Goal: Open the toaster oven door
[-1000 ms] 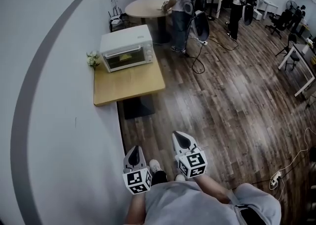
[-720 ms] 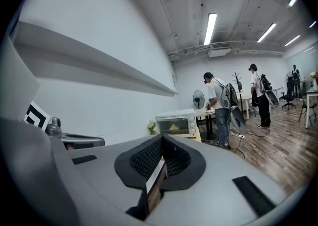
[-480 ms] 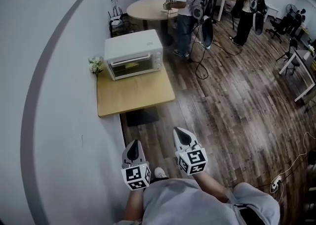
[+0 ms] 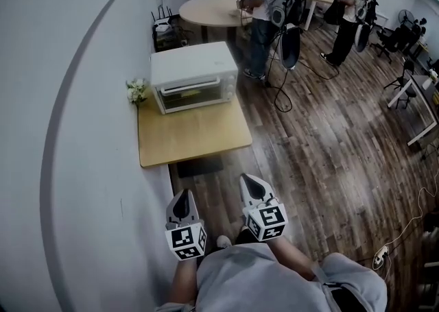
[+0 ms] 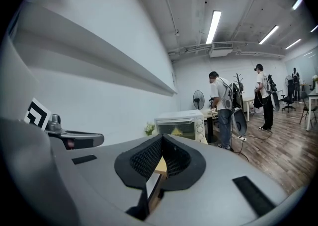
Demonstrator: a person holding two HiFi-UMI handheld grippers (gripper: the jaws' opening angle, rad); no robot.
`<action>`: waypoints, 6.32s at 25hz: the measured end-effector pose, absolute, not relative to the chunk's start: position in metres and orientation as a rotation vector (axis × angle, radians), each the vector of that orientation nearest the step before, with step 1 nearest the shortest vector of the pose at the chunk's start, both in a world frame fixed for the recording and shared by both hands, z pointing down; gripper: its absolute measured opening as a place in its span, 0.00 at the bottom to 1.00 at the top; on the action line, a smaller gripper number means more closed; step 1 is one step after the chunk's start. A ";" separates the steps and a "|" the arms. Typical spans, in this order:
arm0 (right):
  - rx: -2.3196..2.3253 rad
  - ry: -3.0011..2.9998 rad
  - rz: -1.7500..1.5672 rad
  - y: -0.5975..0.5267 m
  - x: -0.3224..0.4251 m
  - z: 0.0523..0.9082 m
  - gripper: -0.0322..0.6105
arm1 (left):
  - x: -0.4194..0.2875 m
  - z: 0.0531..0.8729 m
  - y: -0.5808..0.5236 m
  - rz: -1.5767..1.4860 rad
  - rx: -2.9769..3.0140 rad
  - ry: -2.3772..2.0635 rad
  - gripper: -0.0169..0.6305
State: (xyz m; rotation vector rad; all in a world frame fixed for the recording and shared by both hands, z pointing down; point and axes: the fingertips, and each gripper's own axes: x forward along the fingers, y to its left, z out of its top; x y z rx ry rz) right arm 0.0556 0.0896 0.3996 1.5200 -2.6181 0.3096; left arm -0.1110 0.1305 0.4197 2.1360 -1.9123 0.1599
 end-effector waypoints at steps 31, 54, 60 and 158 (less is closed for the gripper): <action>1.309 -2.645 0.207 -0.152 0.004 0.407 0.08 | -0.135 0.420 -0.098 0.301 2.153 -1.979 0.09; 0.902 -2.468 -0.016 -0.293 -0.043 0.436 0.20 | -0.141 0.430 -0.256 1.034 2.414 -1.817 0.20; 0.715 -2.367 -0.123 -0.311 -0.059 0.455 0.20 | -0.136 0.452 -0.283 1.250 2.446 -1.656 0.21; 0.926 -2.361 0.189 -0.231 -0.039 0.581 0.05 | -0.132 0.575 -0.212 0.639 2.313 -1.664 0.09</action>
